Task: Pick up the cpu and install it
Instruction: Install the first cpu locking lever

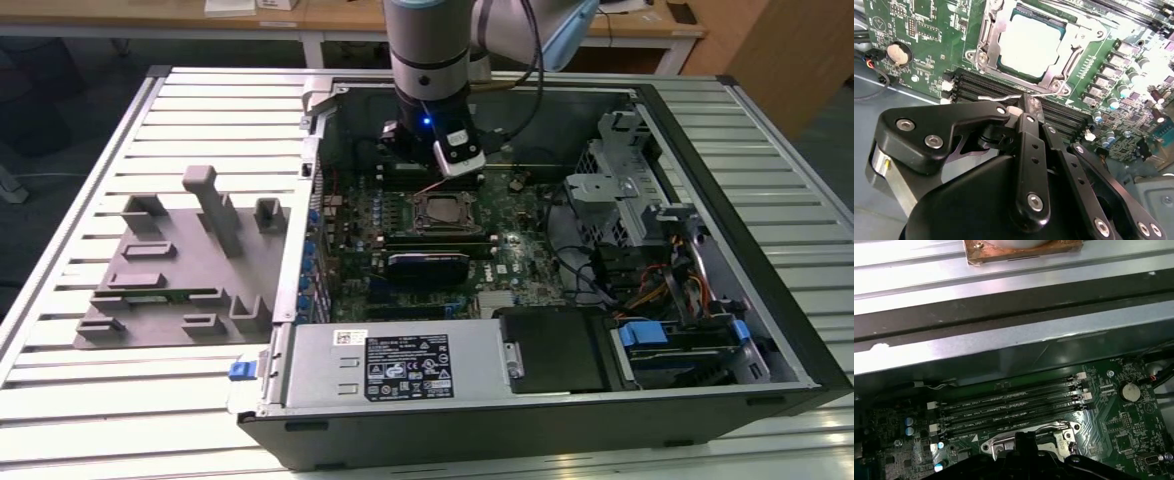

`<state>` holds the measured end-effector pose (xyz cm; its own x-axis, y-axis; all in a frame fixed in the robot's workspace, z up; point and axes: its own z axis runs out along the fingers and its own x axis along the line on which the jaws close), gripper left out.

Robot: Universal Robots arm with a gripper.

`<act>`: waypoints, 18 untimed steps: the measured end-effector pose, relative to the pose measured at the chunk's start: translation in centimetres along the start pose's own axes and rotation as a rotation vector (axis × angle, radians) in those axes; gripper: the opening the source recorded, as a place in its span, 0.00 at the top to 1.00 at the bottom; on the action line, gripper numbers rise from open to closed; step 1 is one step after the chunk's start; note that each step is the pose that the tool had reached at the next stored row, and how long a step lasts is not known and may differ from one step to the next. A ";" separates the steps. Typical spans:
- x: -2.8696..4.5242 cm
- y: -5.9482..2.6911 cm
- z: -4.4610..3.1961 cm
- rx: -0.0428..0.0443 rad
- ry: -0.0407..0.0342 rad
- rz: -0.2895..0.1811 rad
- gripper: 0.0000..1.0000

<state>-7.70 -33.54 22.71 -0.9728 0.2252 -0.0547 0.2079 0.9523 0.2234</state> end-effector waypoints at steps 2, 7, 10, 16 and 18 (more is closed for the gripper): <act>-0.03 0.01 0.12 0.0032 -0.0014 0.002 0.89; -0.05 0.29 0.45 0.0086 -0.0035 0.006 0.89; -0.06 0.61 0.66 0.0110 -0.0045 0.007 0.89; -0.15 1.19 1.07 0.0207 -0.0073 0.010 0.89; -0.19 1.29 1.19 0.0236 -0.0081 0.011 0.89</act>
<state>-7.12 -32.11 21.85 -0.9697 0.2369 -0.0604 0.2206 0.9544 0.2010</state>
